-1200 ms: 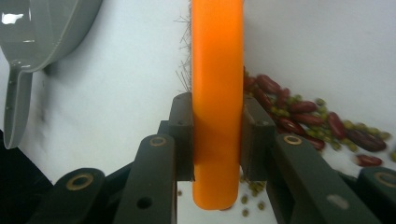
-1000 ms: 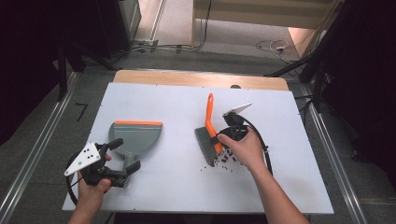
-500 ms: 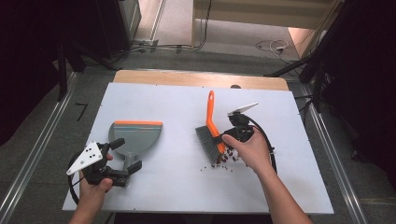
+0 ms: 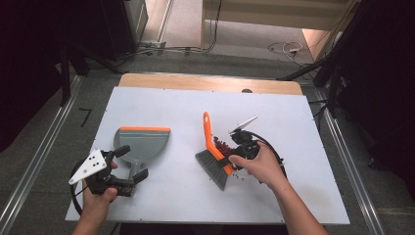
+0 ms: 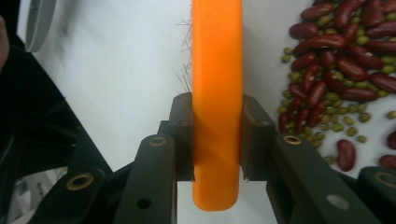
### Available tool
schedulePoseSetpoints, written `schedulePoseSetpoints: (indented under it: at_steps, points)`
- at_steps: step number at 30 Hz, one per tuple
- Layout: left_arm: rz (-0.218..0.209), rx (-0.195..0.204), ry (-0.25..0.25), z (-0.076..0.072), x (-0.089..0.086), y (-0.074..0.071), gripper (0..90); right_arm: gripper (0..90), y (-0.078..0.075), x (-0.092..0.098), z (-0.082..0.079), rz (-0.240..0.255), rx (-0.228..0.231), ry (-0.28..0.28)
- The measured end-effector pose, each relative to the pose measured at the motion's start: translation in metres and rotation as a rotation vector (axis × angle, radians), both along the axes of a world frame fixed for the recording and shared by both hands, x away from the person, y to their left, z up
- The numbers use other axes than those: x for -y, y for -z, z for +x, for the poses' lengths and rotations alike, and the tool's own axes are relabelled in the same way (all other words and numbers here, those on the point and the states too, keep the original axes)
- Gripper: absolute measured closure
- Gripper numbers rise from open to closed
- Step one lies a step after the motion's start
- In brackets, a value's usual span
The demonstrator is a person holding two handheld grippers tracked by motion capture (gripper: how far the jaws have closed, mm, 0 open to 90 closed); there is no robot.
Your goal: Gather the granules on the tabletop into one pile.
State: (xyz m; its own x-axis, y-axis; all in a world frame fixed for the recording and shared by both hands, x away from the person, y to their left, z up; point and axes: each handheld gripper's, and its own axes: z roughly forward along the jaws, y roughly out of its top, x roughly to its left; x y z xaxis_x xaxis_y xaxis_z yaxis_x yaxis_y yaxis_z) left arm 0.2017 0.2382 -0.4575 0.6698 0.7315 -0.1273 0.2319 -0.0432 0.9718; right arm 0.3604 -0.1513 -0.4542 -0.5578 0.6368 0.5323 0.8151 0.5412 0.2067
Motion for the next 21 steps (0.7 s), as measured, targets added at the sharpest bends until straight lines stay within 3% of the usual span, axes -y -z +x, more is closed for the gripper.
schedulePoseSetpoints:
  at_steps: [3,9,21]
  points:
    - [-0.001,-0.003,0.002,0.001,0.000,0.001,0.0,68.5,0.002,0.009,0.009,0.006,0.002,-0.007]
    - [-0.001,-0.005,0.001,0.001,0.001,0.001,0.0,68.5,0.000,0.019,0.020,-0.002,0.047,-0.014]
    - [0.000,-0.003,-0.001,0.000,-0.001,0.001,0.0,68.5,-0.004,0.041,0.038,-0.012,0.061,0.066]
